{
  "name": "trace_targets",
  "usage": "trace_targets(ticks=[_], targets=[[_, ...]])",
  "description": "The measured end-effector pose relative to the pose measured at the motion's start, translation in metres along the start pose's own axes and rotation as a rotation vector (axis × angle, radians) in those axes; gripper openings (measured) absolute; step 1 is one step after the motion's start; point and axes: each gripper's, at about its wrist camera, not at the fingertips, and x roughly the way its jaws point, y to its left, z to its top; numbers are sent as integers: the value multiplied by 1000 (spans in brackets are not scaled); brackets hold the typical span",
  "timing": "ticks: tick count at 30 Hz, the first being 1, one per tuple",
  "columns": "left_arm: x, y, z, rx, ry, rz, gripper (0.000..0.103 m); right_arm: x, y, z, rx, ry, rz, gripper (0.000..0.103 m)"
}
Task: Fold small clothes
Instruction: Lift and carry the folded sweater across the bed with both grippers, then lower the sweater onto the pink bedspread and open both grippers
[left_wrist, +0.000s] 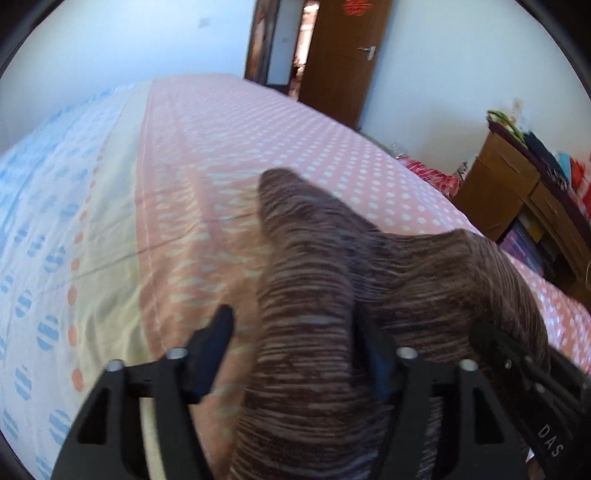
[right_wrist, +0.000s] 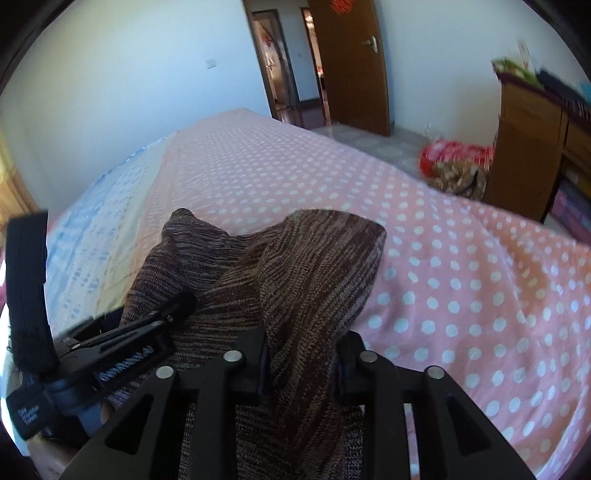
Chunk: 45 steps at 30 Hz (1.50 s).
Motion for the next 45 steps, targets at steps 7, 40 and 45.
trace_targets(ticks=[7,40,45], targets=[[-57,36,-25,-21,9,-141,83,-75,-53,-38,170,-84,78,58],[-128,6,-122,181,-27,89,48,-151,9,-137,-123,-69,-111,23],[-140,7,-133,182,-45,91,50,-179,18,-148,-170,-153,-147,55]])
